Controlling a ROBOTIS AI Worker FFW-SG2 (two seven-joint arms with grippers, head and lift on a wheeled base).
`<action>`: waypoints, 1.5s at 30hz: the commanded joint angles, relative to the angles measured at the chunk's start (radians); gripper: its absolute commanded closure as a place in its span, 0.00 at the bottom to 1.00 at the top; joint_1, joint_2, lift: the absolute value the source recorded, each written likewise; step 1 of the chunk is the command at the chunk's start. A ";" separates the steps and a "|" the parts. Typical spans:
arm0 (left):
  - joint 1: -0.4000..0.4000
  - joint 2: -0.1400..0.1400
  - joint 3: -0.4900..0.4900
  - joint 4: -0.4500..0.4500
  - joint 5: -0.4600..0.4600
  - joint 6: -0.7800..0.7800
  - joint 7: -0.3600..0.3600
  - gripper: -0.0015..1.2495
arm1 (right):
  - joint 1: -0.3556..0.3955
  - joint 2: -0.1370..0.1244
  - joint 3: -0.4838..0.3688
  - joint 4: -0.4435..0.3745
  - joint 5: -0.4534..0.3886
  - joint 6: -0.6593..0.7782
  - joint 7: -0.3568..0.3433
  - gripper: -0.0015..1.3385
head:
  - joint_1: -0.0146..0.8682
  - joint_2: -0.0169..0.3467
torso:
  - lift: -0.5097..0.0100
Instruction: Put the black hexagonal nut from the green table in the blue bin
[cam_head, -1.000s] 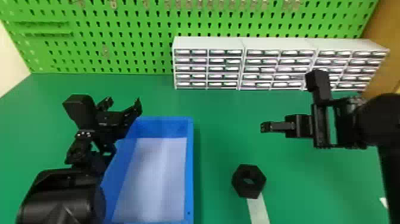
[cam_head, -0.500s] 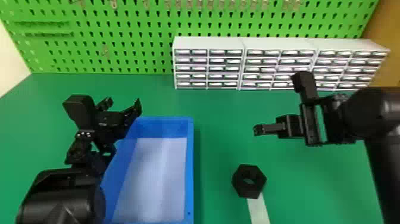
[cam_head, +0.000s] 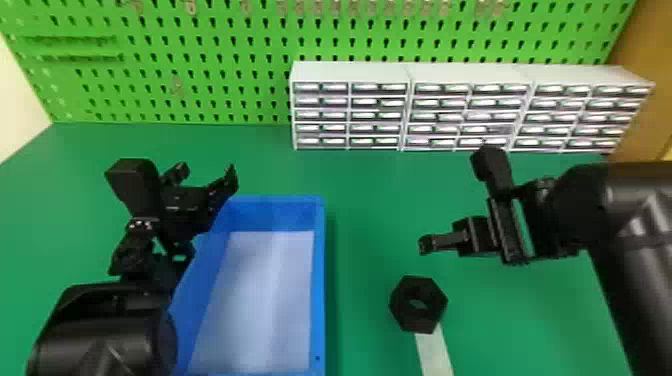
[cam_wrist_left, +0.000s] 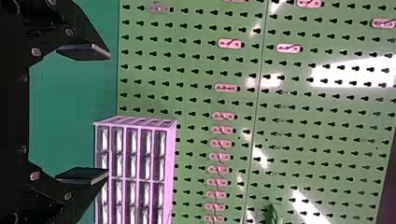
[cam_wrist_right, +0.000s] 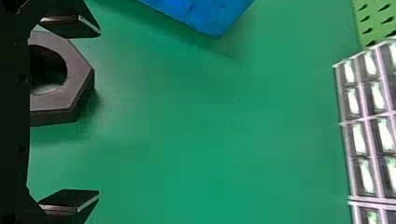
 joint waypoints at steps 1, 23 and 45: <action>-0.002 -0.003 0.000 0.000 0.000 0.000 0.000 0.30 | 0.004 0.000 0.016 0.024 -0.009 0.003 0.000 0.07 | 0.79 0.19 | 0.79; -0.004 -0.003 0.002 0.001 -0.006 0.000 0.001 0.30 | 0.044 -0.008 0.044 0.067 -0.020 0.003 0.000 0.07 | 0.79 0.19 | 0.79; -0.007 -0.003 0.002 0.003 -0.008 0.000 0.001 0.30 | 0.090 -0.020 0.019 0.067 -0.023 0.003 0.000 0.07 | 0.79 0.19 | 0.79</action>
